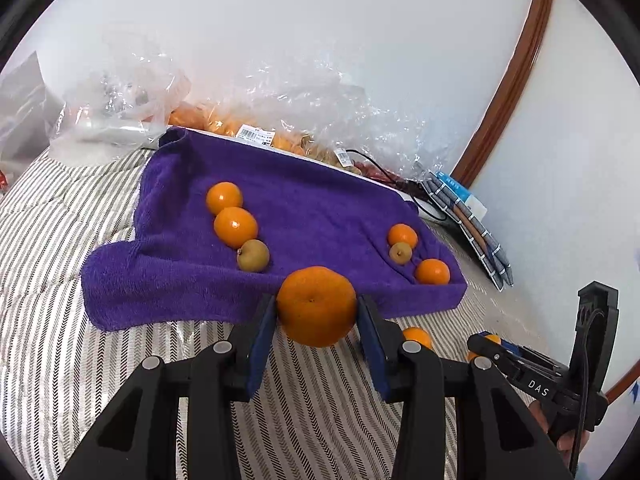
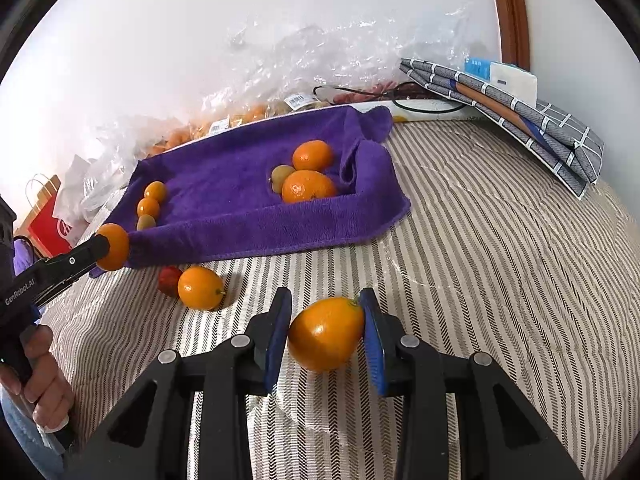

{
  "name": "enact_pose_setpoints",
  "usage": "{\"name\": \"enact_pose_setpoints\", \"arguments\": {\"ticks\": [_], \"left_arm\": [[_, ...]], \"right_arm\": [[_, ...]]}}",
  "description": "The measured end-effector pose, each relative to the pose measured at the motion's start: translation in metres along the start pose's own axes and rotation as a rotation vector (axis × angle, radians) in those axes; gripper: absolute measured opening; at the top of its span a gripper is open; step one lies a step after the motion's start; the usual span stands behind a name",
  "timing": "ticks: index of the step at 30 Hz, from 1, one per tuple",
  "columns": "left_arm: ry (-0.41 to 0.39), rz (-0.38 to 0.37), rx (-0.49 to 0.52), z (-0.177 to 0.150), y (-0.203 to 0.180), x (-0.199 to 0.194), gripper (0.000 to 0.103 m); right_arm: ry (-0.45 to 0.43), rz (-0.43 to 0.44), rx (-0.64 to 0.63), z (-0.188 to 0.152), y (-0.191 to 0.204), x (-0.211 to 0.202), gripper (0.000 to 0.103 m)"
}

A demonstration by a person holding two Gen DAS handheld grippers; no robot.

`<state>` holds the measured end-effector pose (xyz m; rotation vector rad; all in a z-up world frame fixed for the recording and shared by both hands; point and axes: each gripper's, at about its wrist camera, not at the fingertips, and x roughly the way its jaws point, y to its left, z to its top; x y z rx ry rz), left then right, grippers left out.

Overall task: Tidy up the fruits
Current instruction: 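Grasp a tangerine with the left tool while the right tool grasps an orange, then carry the tangerine onto the towel with the left tool while the right tool carries its orange there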

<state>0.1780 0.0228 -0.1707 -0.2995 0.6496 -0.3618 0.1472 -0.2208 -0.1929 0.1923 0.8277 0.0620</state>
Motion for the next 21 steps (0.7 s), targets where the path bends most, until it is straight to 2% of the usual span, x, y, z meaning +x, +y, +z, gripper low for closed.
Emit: {"name": "enact_pose_setpoints", "arguments": {"ticks": [3,6,11,15,21], "left_arm": [[-0.007,-0.023,0.012,0.001,-0.004,-0.007,0.040],[-0.019,-0.015,0.031,0.003,-0.008,-0.019,0.040],[-0.013,-0.015,0.037,0.017,-0.006,-0.036,0.040],[-0.027,0.063,0.077,0.038,-0.002,-0.036,0.040],[-0.064,0.154,0.046,0.069,0.023,-0.011,0.040]], "right_arm": [[-0.018,-0.010,0.003,0.001,-0.001,-0.004,0.035],[-0.005,-0.009,-0.010,0.006,0.003,-0.007,0.035],[-0.044,0.004,-0.071,0.037,0.017,-0.017,0.034],[-0.093,0.026,-0.094,0.068,0.029,-0.011,0.034],[-0.127,0.058,-0.097,0.104,0.043,0.008,0.034]]}}
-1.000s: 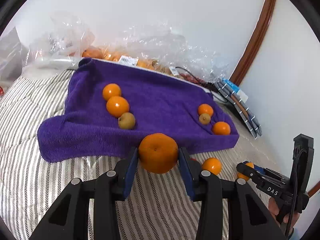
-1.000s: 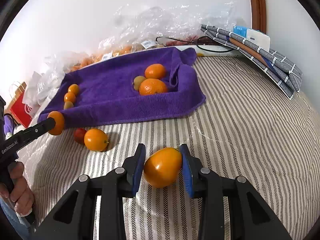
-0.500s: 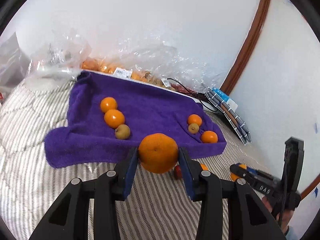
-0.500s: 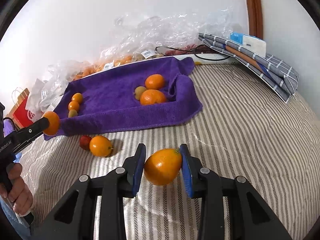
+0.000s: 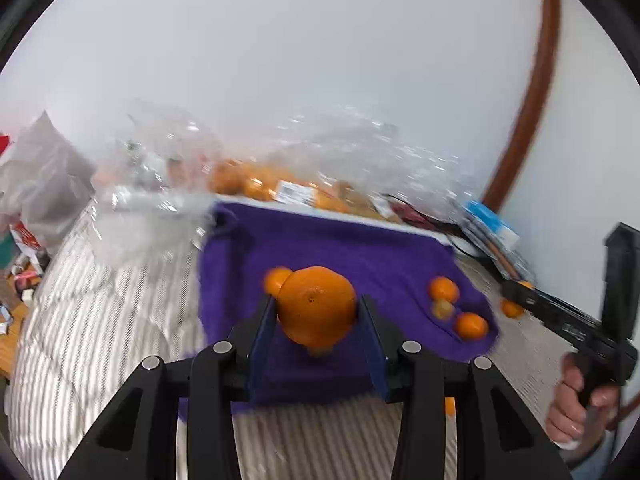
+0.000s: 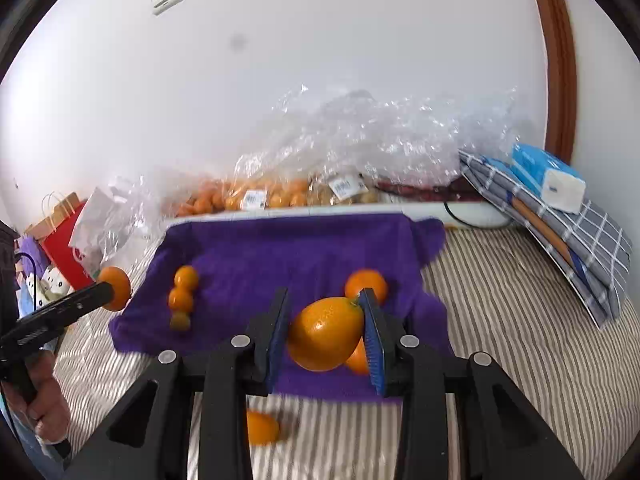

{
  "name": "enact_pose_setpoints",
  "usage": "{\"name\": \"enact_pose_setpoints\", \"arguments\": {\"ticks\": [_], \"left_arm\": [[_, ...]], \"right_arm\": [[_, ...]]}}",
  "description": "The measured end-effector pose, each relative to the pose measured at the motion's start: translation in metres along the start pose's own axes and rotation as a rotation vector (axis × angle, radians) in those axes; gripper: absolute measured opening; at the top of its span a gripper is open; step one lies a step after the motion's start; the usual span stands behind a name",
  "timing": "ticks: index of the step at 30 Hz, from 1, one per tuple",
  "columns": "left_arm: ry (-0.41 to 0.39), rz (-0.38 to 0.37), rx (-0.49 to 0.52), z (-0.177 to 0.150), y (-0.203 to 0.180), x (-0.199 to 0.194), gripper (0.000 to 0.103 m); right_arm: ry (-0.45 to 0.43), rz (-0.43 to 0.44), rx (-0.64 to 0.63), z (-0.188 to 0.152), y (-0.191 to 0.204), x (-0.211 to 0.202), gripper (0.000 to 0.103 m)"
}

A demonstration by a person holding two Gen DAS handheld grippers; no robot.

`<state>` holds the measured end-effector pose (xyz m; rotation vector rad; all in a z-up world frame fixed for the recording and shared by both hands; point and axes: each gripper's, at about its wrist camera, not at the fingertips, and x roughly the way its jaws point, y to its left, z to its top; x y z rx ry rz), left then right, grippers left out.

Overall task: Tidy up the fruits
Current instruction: 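Carry the tangerine onto the towel with the left tool while the right tool carries its orange there, then open the left tool on the towel while the right tool releases its orange beside the others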

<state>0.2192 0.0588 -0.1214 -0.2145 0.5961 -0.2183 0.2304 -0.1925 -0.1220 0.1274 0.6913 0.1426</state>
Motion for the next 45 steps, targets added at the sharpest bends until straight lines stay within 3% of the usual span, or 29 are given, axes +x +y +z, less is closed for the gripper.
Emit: {"name": "enact_pose_setpoints", "arguments": {"ticks": [5,8,12,21,28,36,40,45], "left_arm": [[-0.002,-0.014,-0.065,-0.005,0.023,0.020,0.040],[0.020,0.024,-0.046,-0.008,0.026,0.027,0.040],[0.037,0.018,-0.053,-0.010,0.029,0.031,0.040],[0.103,0.036,-0.050,-0.017,0.028,0.046,0.040],[0.097,0.027,-0.058,-0.016,0.029,0.048,0.040],[0.085,0.058,-0.018,-0.016,0.024,0.048,0.040],[0.074,0.052,0.006,-0.015,0.020,0.046,0.042],[0.072,0.058,0.029,-0.017,0.015,0.043,0.047]], "right_arm": [[0.031,0.019,0.006,-0.006,0.002,0.029,0.034],[0.079,0.011,-0.007,-0.015,0.001,0.045,0.034],[0.113,0.043,-0.004,-0.020,0.002,0.057,0.034],[0.132,0.068,-0.036,-0.031,0.012,0.064,0.035],[0.173,0.090,-0.028,-0.035,0.015,0.072,0.035],[0.162,0.040,-0.062,-0.037,0.017,0.070,0.035],[0.138,0.026,-0.062,-0.037,0.018,0.062,0.045],[0.072,-0.008,-0.055,-0.034,0.017,0.039,0.050]]}}
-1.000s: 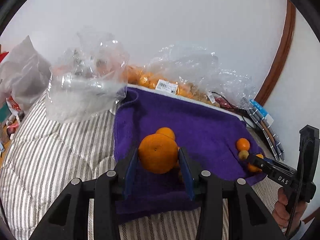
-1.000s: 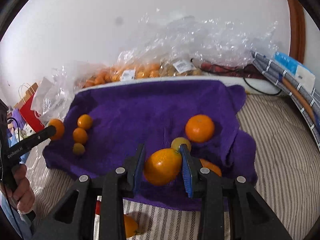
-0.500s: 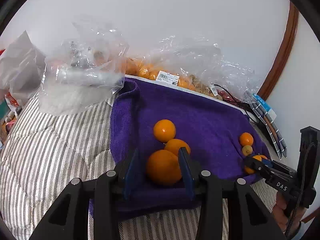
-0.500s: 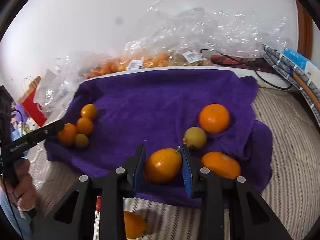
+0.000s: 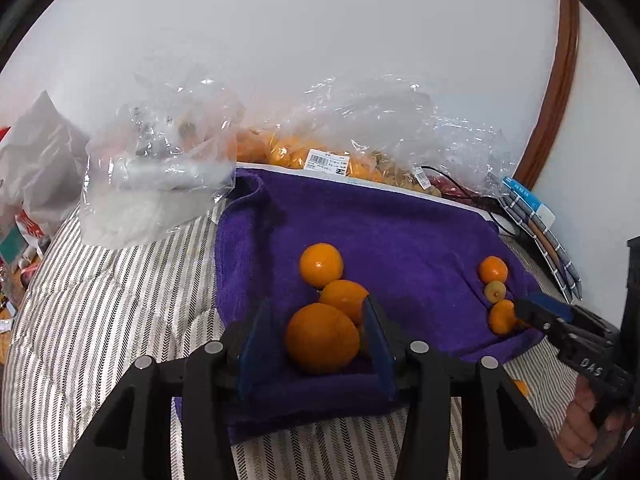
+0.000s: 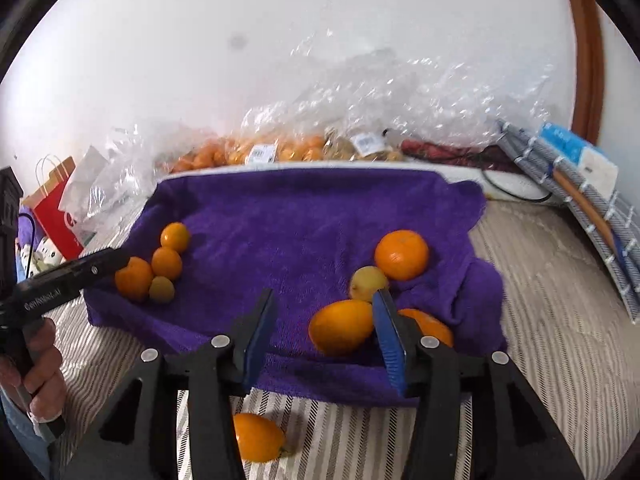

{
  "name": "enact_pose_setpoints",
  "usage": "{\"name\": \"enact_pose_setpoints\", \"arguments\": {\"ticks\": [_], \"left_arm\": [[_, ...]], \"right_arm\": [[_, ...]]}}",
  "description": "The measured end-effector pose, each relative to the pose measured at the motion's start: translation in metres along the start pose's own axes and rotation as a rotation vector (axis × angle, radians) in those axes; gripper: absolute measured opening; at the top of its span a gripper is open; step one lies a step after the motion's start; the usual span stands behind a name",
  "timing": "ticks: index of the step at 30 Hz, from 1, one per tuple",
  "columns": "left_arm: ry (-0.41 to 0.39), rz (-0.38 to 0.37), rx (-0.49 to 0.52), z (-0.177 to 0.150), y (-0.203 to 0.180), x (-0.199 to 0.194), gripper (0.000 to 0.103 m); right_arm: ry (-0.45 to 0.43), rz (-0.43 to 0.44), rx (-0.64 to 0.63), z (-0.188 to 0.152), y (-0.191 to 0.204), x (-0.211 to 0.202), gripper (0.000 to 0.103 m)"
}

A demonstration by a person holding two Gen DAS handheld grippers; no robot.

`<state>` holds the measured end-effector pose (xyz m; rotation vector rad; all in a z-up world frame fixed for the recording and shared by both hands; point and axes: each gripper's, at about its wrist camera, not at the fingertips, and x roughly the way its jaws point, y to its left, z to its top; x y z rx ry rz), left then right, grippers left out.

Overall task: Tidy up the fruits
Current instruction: 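Open the left tool on the towel while the right tool releases its orange beside the others, then grasp the small red fruit with the left tool while the right tool grasps an orange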

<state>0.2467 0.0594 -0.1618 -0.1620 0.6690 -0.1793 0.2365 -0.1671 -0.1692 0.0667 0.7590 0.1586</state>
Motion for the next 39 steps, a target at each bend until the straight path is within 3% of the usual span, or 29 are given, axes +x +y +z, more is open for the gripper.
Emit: {"name": "enact_pose_setpoints", "arguments": {"ticks": [10,22,24,33,36,39], "left_arm": [[-0.051,-0.046,-0.037,0.003,0.007,-0.018,0.056],[-0.076,-0.065,-0.079,0.002,0.019,-0.027,0.058],[-0.082,-0.065,-0.059,0.001,0.015,-0.028,0.058],[-0.110,-0.110,0.094,-0.011,-0.020,-0.041,0.058],[-0.073,-0.163,0.171,-0.024,-0.042,-0.050,0.057],[0.016,-0.143,0.256,-0.042,-0.073,-0.044,0.058]], "right_arm": [[0.034,-0.009,0.005,-0.037,0.009,-0.039,0.050],[0.134,0.022,-0.029,-0.057,0.033,-0.014,0.048],[0.161,0.047,-0.013,-0.057,0.031,-0.010,0.036],[0.075,-0.053,0.005,-0.065,-0.004,-0.040,0.034],[0.070,-0.070,0.029,-0.070,-0.023,-0.051,0.034],[0.065,-0.100,0.020,-0.076,-0.037,-0.060,0.034]]}}
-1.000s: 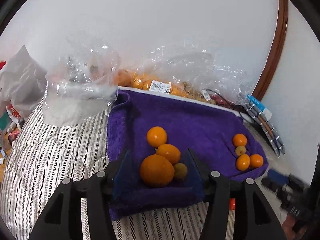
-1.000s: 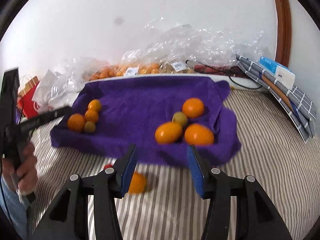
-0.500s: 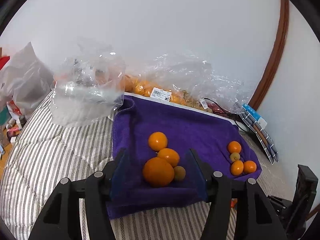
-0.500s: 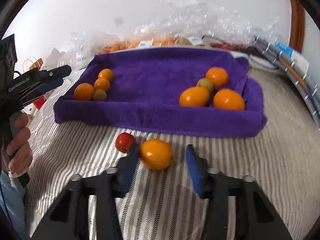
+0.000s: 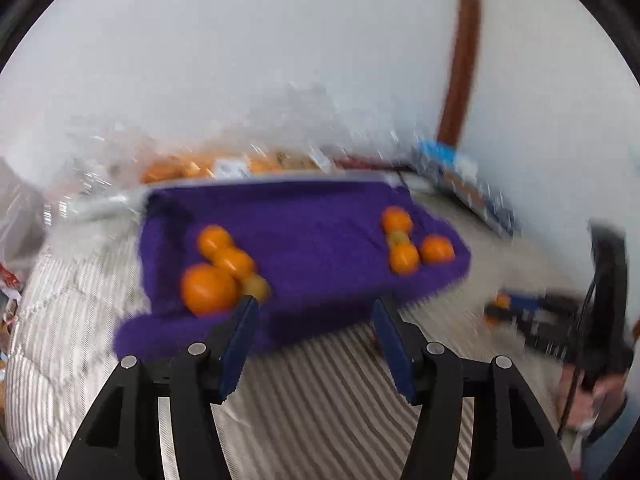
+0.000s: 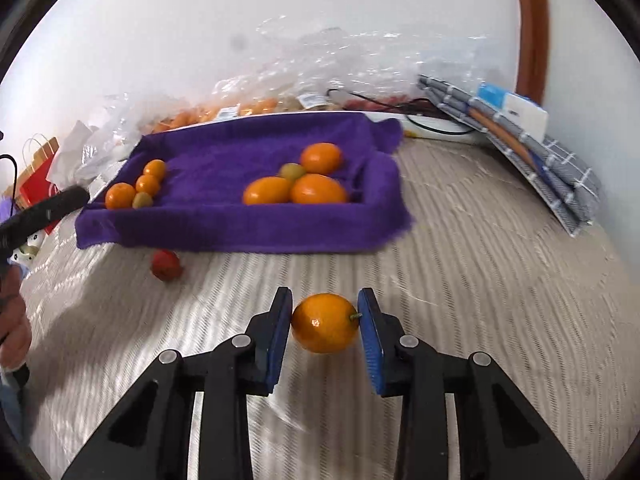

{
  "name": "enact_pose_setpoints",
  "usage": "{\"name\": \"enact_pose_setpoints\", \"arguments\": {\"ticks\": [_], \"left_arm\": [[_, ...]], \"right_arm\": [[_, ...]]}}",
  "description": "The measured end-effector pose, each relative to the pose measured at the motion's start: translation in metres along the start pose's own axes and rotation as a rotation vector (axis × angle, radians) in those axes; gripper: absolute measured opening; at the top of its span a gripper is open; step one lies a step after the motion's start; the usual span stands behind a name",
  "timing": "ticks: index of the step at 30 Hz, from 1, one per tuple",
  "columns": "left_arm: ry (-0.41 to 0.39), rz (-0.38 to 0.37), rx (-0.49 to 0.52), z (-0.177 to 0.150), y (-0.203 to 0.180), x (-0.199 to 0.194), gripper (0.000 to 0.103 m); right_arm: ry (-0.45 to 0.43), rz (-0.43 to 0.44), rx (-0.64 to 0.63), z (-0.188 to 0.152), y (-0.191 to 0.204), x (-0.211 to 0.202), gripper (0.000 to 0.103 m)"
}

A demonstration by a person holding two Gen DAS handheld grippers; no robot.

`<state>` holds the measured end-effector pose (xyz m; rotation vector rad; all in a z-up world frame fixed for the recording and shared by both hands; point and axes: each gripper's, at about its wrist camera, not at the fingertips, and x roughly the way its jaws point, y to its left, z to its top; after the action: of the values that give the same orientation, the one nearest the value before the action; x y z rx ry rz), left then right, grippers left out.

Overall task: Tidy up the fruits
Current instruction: 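Grasp the small red fruit with the left tool while the right tool grasps an orange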

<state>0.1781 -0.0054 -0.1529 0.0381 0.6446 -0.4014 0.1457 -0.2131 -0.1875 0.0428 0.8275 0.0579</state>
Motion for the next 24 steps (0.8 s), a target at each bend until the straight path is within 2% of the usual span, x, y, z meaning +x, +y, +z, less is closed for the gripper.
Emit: {"name": "enact_pose_setpoints", "arguments": {"ticks": [4,6,14,17,21,24], "left_arm": [[0.105,0.073,0.126,-0.010,-0.033,0.027,0.057],[0.127,0.084,0.155,-0.014,-0.039,0.034,0.055],[0.169,0.044,0.160,-0.012,-0.046,0.050,0.052],[0.183,0.037,0.148,-0.008,-0.045,0.057,0.046],[0.212,0.014,0.144,-0.007,-0.046,0.066,0.033],[0.221,0.004,0.142,-0.006,-0.048,0.069,0.031]], "right_arm": [[-0.013,0.034,0.051,-0.004,-0.016,-0.006,0.034],[-0.019,0.059,0.079,-0.005,-0.021,-0.007,0.034],[-0.026,0.125,0.129,-0.006,-0.029,-0.008,0.034],[-0.026,0.143,0.133,-0.006,-0.030,-0.007,0.034],[-0.034,0.159,0.147,-0.007,-0.033,-0.008,0.034],[-0.031,0.160,0.145,-0.006,-0.032,-0.007,0.034]]}}
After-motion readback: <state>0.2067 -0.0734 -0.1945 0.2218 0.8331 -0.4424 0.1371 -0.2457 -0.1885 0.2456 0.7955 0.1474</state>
